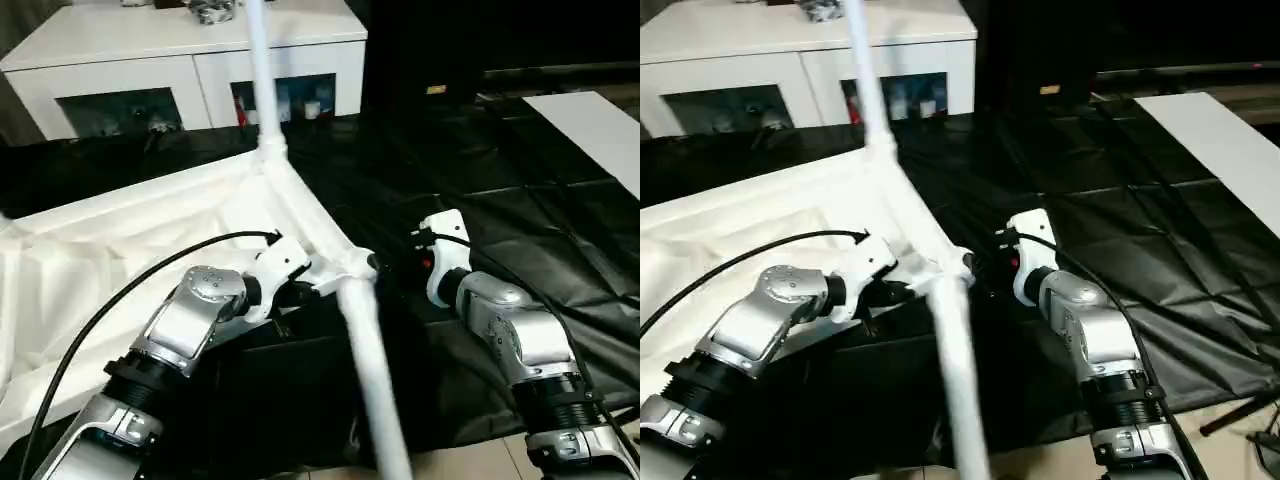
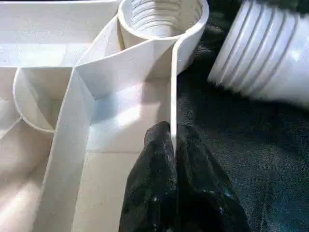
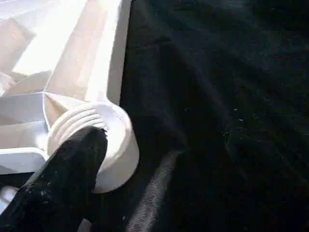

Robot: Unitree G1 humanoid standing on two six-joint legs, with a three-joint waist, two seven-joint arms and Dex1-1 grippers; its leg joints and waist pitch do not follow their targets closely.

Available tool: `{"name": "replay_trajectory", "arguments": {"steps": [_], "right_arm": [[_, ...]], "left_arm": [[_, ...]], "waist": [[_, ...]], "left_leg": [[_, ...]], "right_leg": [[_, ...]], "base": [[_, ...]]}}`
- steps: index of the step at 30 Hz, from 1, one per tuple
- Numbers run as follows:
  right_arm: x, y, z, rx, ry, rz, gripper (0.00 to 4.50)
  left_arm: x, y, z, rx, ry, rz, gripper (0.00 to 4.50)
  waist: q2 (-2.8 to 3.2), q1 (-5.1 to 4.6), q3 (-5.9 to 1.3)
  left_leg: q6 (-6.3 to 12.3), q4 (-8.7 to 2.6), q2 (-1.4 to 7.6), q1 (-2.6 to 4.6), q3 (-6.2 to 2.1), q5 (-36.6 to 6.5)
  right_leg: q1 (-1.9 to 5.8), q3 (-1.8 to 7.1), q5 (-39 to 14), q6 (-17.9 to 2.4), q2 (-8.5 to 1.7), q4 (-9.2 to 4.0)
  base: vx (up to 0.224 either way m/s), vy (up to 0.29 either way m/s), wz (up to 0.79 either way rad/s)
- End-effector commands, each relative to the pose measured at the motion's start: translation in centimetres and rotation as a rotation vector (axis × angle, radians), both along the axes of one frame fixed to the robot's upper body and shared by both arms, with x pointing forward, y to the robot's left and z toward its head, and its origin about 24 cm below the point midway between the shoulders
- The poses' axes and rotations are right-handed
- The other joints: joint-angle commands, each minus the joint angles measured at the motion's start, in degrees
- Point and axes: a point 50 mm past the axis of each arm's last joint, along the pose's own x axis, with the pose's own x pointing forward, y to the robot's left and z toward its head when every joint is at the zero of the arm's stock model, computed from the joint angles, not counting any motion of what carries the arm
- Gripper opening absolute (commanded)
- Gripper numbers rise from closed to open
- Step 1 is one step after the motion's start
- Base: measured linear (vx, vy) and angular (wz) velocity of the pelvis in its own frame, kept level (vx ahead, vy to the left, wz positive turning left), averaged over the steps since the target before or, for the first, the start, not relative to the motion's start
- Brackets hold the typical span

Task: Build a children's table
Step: Rotate leg to tighten

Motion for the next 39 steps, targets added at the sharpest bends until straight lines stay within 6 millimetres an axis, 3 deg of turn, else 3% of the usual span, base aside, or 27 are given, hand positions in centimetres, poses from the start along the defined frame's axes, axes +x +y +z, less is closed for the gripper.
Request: {"name": "replay_trajectory", "arguments": {"steps": [1, 6, 13, 14, 20, 21, 26, 34, 39], "right_arm": [[0.2, -0.1, 0.8, 0.028, -0.011, -0.009, 4.44], [0.2, -0.2, 1.8, 0.062, -0.020, 0.034, 4.44], [-0.3, -0.2, 3.5, 0.038, -0.001, 0.170, 4.44], [-0.6, -0.8, 4.3, -0.030, 0.032, 0.188, 4.44], [-2.7, -0.9, 5.8, -0.011, 0.139, 0.259, 4.44], [-3.3, -0.5, 5.8, 0.013, 0.165, 0.283, 4.44], [-4.8, 1.0, 4.8, 0.079, 0.251, 0.328, 4.44], [-5.7, 1.5, 3.4, -0.084, 0.301, 0.288, 4.44], [-6.0, 1.5, 2.7, -0.148, 0.319, 0.278, 4.44]], "left_arm": [[0.1, 1.6, -0.4, 0.044, 0.002, 0.077, 0.00], [0.0, 1.7, -0.6, 0.045, 0.010, 0.085, 0.00], [0.0, 1.9, -0.5, 0.059, 0.010, 0.076, 0.00], [0.1, 2.1, -0.5, 0.065, 0.003, 0.080, 0.00], [0.0, 2.2, -0.5, 0.067, 0.006, 0.084, 0.00], [0.1, 2.2, -0.5, 0.066, 0.006, 0.085, 0.00], [0.2, 2.2, -0.5, 0.063, 0.004, 0.084, 0.00], [0.6, 2.2, -0.1, 0.068, -0.008, 0.090, 0.00], [0.6, 2.4, 0.0, 0.073, -0.010, 0.092, 0.00]], "waist": [[0.13, 0.52, -4.11], [0.15, 0.57, -4.17], [0.08, 0.68, -4.08], [-0.27, 0.65, -4.01], [-0.37, 0.94, -3.92], [-0.62, 1.00, -3.98], [-0.58, 1.14, -3.92], [-1.06, 1.36, -3.74], [-0.99, 1.31, -3.71]], "left_leg": [[2.96, -3.36, 1.18, 0.23, -0.32, -4.77], [3.65, -3.26, 1.21, 0.24, -0.37, -4.33], [3.66, -3.20, 1.22, 0.17, -0.49, -4.90], [3.70, -3.23, 1.18, 0.20, -0.46, -4.78], [3.47, -3.13, 1.11, 0.02, -0.50, -4.75], [3.39, -3.11, 1.20, 0.16, -0.48, -4.83], [2.16, -3.24, 1.30, 0.16, -0.54, -4.95], [0.12, -3.34, 1.13, 0.13, -0.53, -5.52], [-0.41, -3.38, 1.08, 0.07, -0.59, -6.28]], "right_leg": [[3.96, 2.06, -0.90, -14.71, -2.41, -2.73], [4.08, 1.98, 0.76, -15.42, -2.36, -2.55], [4.23, 1.97, -0.96, -14.99, -2.30, -2.54], [4.28, 1.96, -1.08, -14.88, -2.16, -2.65], [4.28, 2.19, -4.64, -13.63, -2.37, -2.87], [4.20, 2.24, -4.98, -13.53, -2.38, -2.92], [3.82, 2.30, -6.43, -13.19, -2.32, -2.91], [3.69, 2.49, -9.75, -10.88, -2.34, -3.07], [3.68, 2.53, -10.85, -10.02, -2.41, -3.16]], "base": [[0.000, 0.000, 0.00], [0.000, 0.000, 0.00], [0.000, 0.000, 0.00], [0.000, 0.000, 0.00], [0.000, 0.000, 0.00], [0.000, 0.000, 0.00], [0.000, 0.000, 0.00], [0.000, 0.000, 0.00], [0.000, 0.000, 0.00]]}}
